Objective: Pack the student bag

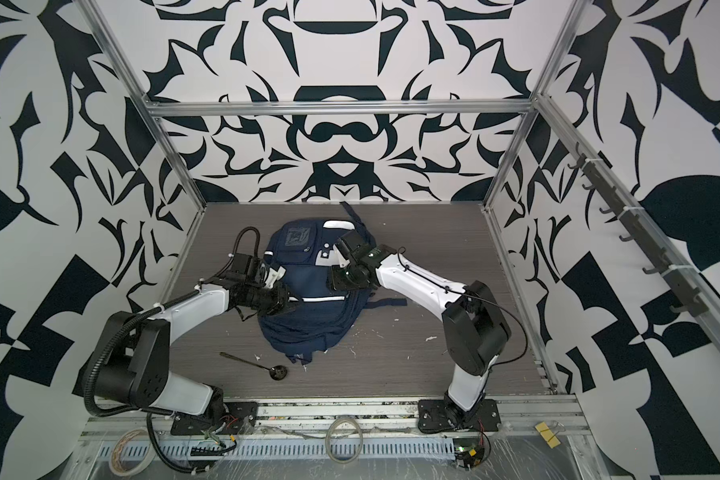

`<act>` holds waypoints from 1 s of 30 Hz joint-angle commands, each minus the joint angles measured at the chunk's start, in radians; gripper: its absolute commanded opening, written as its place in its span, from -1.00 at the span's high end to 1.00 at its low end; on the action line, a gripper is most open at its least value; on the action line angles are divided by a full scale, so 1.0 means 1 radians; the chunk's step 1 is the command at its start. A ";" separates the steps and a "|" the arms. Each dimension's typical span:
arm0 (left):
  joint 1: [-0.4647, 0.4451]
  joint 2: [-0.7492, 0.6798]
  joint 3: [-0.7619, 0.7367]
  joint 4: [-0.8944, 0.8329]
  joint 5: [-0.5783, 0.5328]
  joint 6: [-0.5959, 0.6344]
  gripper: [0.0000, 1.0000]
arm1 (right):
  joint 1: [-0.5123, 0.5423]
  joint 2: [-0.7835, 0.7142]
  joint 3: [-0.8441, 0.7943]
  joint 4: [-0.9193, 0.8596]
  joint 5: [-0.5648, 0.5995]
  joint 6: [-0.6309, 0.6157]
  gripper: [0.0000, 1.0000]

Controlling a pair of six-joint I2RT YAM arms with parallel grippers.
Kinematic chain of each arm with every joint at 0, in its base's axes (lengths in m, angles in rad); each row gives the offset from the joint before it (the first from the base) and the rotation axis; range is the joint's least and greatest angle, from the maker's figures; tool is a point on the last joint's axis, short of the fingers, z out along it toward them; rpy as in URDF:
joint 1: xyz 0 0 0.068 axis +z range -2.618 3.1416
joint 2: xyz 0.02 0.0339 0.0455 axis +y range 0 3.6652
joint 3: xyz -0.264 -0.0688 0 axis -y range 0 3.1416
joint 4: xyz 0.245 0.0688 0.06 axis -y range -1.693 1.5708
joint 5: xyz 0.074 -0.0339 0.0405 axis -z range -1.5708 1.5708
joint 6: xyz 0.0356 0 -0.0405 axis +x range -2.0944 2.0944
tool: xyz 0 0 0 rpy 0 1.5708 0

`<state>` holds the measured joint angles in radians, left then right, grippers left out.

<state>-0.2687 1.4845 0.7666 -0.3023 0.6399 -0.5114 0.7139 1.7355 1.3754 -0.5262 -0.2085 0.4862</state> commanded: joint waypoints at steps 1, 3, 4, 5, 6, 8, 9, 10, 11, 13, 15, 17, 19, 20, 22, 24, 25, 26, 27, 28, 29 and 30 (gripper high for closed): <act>-0.001 -0.017 -0.009 0.000 -0.040 -0.029 0.21 | 0.002 -0.021 0.061 -0.054 -0.015 -0.127 -0.21; -0.001 -0.057 -0.005 -0.038 -0.090 -0.028 0.02 | 0.002 -0.052 0.043 -0.058 -0.010 -0.151 -0.36; -0.003 -0.096 -0.005 -0.068 -0.127 -0.021 -0.13 | 0.002 -0.074 0.026 -0.051 -0.008 -0.161 -0.45; -0.010 -0.143 -0.006 -0.097 -0.168 -0.010 -0.33 | 0.002 -0.094 0.011 -0.049 -0.005 -0.169 -0.52; -0.018 -0.183 -0.004 -0.138 -0.202 0.005 -0.56 | 0.002 -0.113 -0.005 -0.052 0.002 -0.177 -0.56; -0.033 -0.266 0.008 -0.261 -0.253 0.052 -0.93 | 0.002 -0.137 -0.028 -0.081 0.018 -0.185 -0.62; -0.038 -0.289 0.006 -0.310 -0.259 0.072 -0.98 | 0.002 -0.146 -0.037 -0.104 0.030 -0.188 -0.64; -0.039 -0.312 0.000 -0.357 -0.258 0.094 -0.99 | 0.003 -0.160 -0.053 -0.116 0.033 -0.187 -0.67; -0.060 -0.332 -0.011 -0.395 -0.260 0.099 -0.99 | 0.005 -0.176 -0.075 -0.111 0.038 -0.181 -0.68; -0.162 -0.361 -0.007 -0.379 -0.306 0.087 -0.98 | 0.005 -0.209 -0.128 -0.081 0.048 -0.152 -0.69; -0.225 -0.322 0.024 -0.411 -0.317 0.071 -0.98 | 0.006 -0.221 -0.162 -0.044 0.049 -0.116 -0.70; -0.235 -0.258 0.044 -0.451 -0.292 0.085 -0.98 | 0.005 -0.205 -0.172 -0.035 0.048 -0.085 -0.69; -0.236 -0.240 0.019 -0.407 -0.263 0.073 -0.99 | 0.005 -0.185 -0.178 -0.035 0.050 -0.064 -0.70; -0.236 -0.234 0.005 -0.382 -0.248 0.067 -0.99 | 0.005 -0.179 -0.188 -0.019 0.045 -0.048 -0.69; -0.234 -0.218 -0.022 -0.330 -0.228 0.060 -0.98 | 0.006 -0.178 -0.221 0.026 0.043 -0.024 -0.69; -0.234 -0.177 -0.050 -0.251 -0.209 0.049 -0.99 | 0.005 -0.179 -0.248 0.071 0.034 0.001 -0.69; -0.234 -0.145 -0.052 -0.214 -0.194 0.046 -0.99 | 0.005 -0.176 -0.256 0.089 0.034 0.006 -0.69; -0.234 -0.104 -0.045 -0.190 -0.181 0.049 -0.99 | 0.004 -0.171 -0.262 0.101 0.030 0.009 -0.69; -0.234 -0.066 -0.034 -0.174 -0.170 0.051 -0.98 | 0.004 -0.164 -0.263 0.110 0.025 0.012 -0.70; -0.231 -0.021 -0.018 -0.158 -0.157 0.048 -0.94 | 0.004 -0.154 -0.262 0.117 0.018 0.012 -0.69; -0.227 0.017 -0.006 -0.127 -0.137 0.035 -0.89 | 0.004 -0.140 -0.257 0.120 0.011 0.010 -0.69; -0.223 0.042 -0.001 -0.095 -0.121 0.018 -0.83 | 0.004 -0.128 -0.253 0.121 0.007 0.007 -0.70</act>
<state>-0.4931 1.4464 0.7673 -0.5220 0.4633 -0.4797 0.7151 1.5921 1.1107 -0.4652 -0.1856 0.4721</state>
